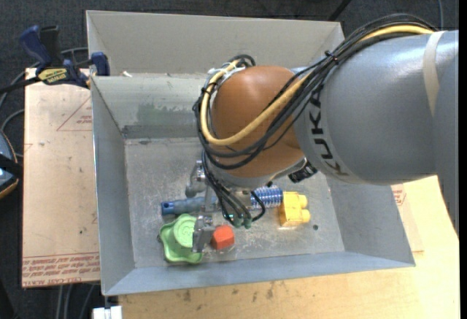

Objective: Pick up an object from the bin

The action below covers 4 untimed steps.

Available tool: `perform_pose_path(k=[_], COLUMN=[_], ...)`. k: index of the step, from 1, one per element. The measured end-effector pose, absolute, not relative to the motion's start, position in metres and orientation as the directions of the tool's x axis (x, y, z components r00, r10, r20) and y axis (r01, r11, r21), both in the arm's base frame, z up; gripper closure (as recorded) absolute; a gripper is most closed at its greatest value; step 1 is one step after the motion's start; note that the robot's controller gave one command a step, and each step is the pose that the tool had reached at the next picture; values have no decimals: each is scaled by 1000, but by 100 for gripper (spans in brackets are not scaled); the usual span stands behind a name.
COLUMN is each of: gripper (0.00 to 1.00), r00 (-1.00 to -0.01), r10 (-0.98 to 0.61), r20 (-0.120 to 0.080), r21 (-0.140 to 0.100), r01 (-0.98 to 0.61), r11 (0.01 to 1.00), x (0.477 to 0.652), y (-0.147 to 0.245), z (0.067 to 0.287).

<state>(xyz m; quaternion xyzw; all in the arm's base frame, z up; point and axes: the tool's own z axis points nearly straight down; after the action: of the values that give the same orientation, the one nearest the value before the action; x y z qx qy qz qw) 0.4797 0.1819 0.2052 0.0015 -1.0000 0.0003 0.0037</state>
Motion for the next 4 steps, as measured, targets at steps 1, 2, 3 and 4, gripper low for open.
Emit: perform_pose_path(k=[1, 2, 3, 4], gripper=[0, 0, 0, 100], r00=[-995, -987, -943, -943], r10=[103, -158, -332, -332], r20=[-11, -17, -8, -10], r21=[7, 12, 5, 6], r01=[103, -158, -332, -332], r11=[995, 987, 943, 943], x=[507, 500, 504, 504], y=[179, 181, 163, 163], z=[110, 104, 74, 75])
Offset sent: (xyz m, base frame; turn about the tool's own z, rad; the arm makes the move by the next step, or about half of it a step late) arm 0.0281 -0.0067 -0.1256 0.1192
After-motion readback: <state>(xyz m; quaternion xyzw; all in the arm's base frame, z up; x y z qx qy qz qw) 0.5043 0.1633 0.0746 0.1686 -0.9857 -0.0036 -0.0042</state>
